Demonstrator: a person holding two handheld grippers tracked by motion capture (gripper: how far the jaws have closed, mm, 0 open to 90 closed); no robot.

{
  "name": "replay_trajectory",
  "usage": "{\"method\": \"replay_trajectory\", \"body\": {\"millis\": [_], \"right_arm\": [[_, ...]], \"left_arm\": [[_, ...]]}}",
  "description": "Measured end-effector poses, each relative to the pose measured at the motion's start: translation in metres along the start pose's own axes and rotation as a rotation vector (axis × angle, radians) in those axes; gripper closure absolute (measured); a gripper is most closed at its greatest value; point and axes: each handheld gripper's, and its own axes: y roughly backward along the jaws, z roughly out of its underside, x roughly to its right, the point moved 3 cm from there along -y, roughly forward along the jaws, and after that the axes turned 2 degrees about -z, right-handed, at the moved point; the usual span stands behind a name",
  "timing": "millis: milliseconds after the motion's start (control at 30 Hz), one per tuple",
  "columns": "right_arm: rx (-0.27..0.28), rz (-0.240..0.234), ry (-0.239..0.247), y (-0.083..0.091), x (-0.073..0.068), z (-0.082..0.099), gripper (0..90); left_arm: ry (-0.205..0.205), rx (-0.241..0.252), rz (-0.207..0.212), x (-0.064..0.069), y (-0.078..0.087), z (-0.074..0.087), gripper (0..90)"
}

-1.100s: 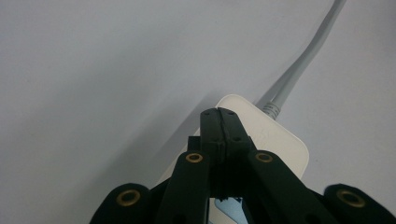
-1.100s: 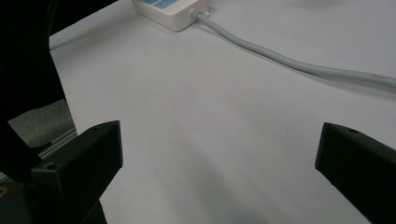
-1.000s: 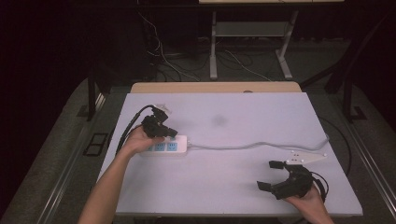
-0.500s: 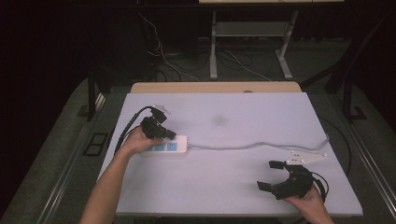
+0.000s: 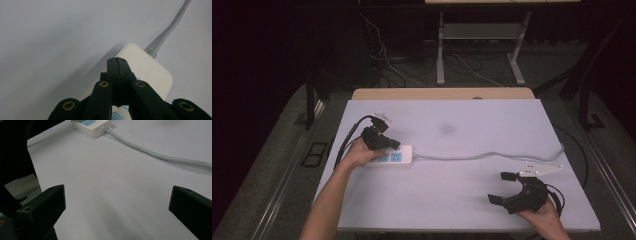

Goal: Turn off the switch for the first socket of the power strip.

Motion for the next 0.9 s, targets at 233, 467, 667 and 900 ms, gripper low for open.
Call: {"method": "replay_trajectory", "body": {"millis": [233,467,667,900], "right_arm": [[0.001,0.002,0.000,0.000,0.000,0.000,0.5],[0.016,0.004,-0.001,0.004,0.000,-0.002,0.5],[0.020,0.008,-0.010,0.007,0.002,-0.002,0.5],[0.021,0.010,-0.014,0.007,0.003,-0.001,0.5]], "left_arm": [[0.012,-0.007,-0.016,0.002,0.000,-0.001,89.6],[0.036,0.046,-0.017,0.003,0.006,0.000,89.6],[0.037,0.051,-0.020,0.003,0.009,0.002,89.5],[0.032,0.066,-0.044,0.006,0.017,0.000,89.4]]}}
